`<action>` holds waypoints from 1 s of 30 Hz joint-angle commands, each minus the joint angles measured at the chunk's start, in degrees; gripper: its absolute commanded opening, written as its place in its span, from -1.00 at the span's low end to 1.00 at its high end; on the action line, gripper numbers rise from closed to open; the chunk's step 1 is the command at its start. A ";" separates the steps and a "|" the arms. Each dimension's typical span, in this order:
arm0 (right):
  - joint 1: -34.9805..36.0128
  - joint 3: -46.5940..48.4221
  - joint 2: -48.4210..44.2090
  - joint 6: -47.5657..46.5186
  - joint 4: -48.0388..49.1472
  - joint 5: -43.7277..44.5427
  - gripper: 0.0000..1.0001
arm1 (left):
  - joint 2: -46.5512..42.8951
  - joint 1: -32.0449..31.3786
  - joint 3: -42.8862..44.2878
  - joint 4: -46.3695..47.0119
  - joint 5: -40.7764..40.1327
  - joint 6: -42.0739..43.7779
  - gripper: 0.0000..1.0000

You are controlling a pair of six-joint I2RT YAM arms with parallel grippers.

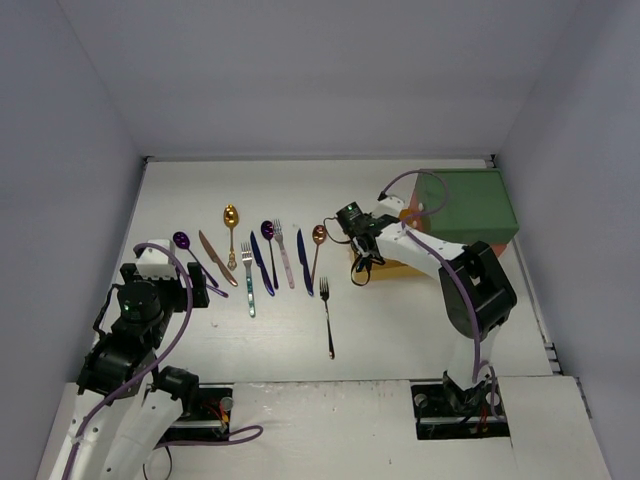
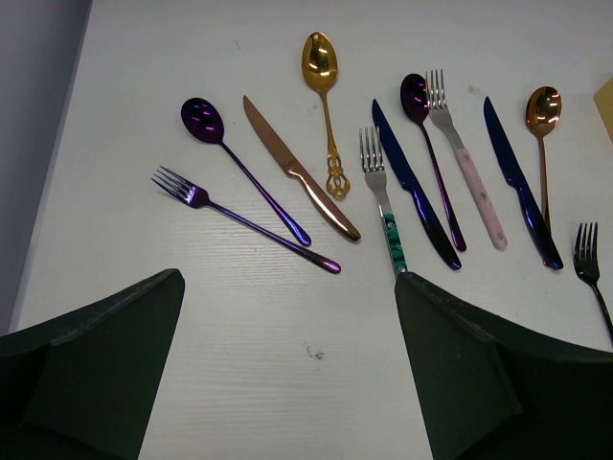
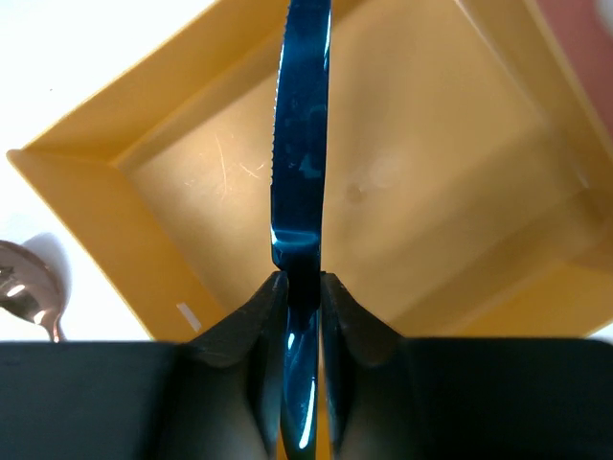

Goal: Sort the eating utensils into containers

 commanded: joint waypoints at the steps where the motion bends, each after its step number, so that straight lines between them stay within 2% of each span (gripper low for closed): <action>1: 1.26 1.47 -1.37 2.78 0.82 1.86 -0.37 | 0.88 -0.21 0.63 4.05 0.22 -0.03 0.81; 4: 2.29 1.84 -2.80 0.16 0.57 4.26 -0.18 | 0.87 -0.22 0.62 4.12 0.29 -0.03 0.81; 6: 2.85 2.95 -3.65 -2.20 0.47 6.17 -0.13 | 0.87 -0.21 0.63 4.13 0.23 -0.03 0.81; 13: 9.90 9.67 -5.32 -18.63 0.46 9.69 -0.12 | 1.06 -0.21 0.65 4.05 0.21 -0.03 0.81; 16: 13.37 13.77 -3.50 -25.63 0.54 6.33 -0.12 | 1.30 -0.21 0.72 4.05 0.13 -0.03 0.81; 18: 14.58 15.97 -1.51 -27.93 0.55 0.37 -0.11 | 1.39 -0.21 0.72 4.05 0.22 -0.06 0.81; 22: 15.57 18.15 2.79 -30.22 0.55 -9.16 -0.09 | 1.36 -0.21 0.63 3.96 0.10 -0.12 0.81; 27: 16.08 20.46 7.69 -32.01 0.55 -16.47 -0.06 | 1.49 -0.21 0.63 4.05 0.04 -0.19 0.81; 30: 16.15 20.69 9.46 -31.96 0.55 -17.79 -0.06 | 1.64 -0.21 0.63 4.05 0.04 -0.19 0.81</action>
